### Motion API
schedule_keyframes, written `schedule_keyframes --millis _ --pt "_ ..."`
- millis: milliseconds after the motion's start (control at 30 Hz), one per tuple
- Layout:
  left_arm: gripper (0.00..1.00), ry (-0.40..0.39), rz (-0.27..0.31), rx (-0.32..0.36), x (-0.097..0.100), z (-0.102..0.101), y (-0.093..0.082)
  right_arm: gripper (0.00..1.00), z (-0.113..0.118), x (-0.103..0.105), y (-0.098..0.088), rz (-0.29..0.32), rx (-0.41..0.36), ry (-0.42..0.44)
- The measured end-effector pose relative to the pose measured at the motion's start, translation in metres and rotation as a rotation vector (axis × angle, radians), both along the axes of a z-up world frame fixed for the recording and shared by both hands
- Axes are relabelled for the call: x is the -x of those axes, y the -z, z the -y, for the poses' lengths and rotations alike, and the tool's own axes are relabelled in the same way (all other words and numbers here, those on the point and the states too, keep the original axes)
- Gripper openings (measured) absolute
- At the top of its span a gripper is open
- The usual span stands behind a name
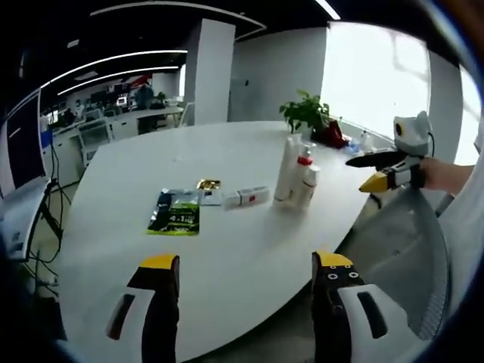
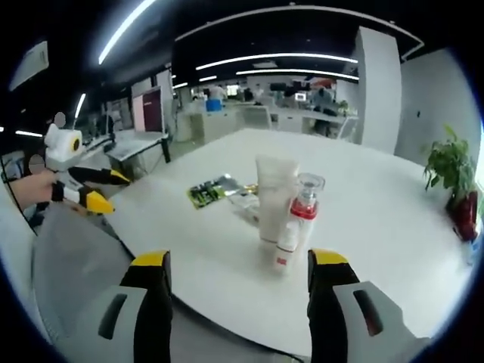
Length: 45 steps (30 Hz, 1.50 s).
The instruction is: Arrange the skincare products in the storage area until every visible bottle or jar stands upright without overlapping.
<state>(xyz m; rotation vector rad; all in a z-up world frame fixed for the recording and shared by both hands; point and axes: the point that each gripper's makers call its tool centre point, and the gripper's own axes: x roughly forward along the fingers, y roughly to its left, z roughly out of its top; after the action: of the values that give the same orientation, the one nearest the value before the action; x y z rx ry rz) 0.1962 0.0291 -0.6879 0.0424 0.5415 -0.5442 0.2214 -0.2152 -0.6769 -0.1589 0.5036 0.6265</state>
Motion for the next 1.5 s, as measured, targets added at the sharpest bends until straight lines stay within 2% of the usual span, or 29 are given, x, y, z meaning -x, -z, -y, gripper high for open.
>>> schedule_keyframes --millis 333,400,500,600,767,900,1133,1500 --pt "0.63 -0.014 0.007 0.005 -0.001 -0.002 -0.002 0.74 -0.011 0.006 0.006 -0.043 0.029 -0.059" --pt "0.63 -0.018 0.007 0.012 -0.001 -0.003 -0.003 0.76 -0.016 0.009 0.008 -0.047 0.046 -0.09" --pt "0.63 -0.021 0.009 0.013 -0.001 -0.002 -0.004 0.76 -0.025 0.017 0.015 -0.056 0.127 -0.178" --pt "0.63 -0.021 0.011 0.008 0.0 0.001 -0.005 0.76 -0.038 0.016 0.011 -0.05 0.144 -0.222" --pt "0.63 -0.023 0.01 0.001 0.0 0.003 -0.006 0.75 -0.06 0.002 -0.007 -0.001 0.225 -0.339" --pt "0.63 -0.031 0.011 -0.003 0.0 0.002 -0.007 0.76 -0.077 -0.011 -0.017 0.022 0.229 -0.383" --pt "0.63 -0.037 0.002 0.011 -0.001 0.0 -0.006 0.76 -0.099 -0.032 -0.011 0.011 0.276 -0.449" --pt "0.63 -0.04 -0.018 0.037 -0.003 -0.005 -0.003 0.73 -0.113 -0.062 -0.006 -0.024 0.372 -0.519"
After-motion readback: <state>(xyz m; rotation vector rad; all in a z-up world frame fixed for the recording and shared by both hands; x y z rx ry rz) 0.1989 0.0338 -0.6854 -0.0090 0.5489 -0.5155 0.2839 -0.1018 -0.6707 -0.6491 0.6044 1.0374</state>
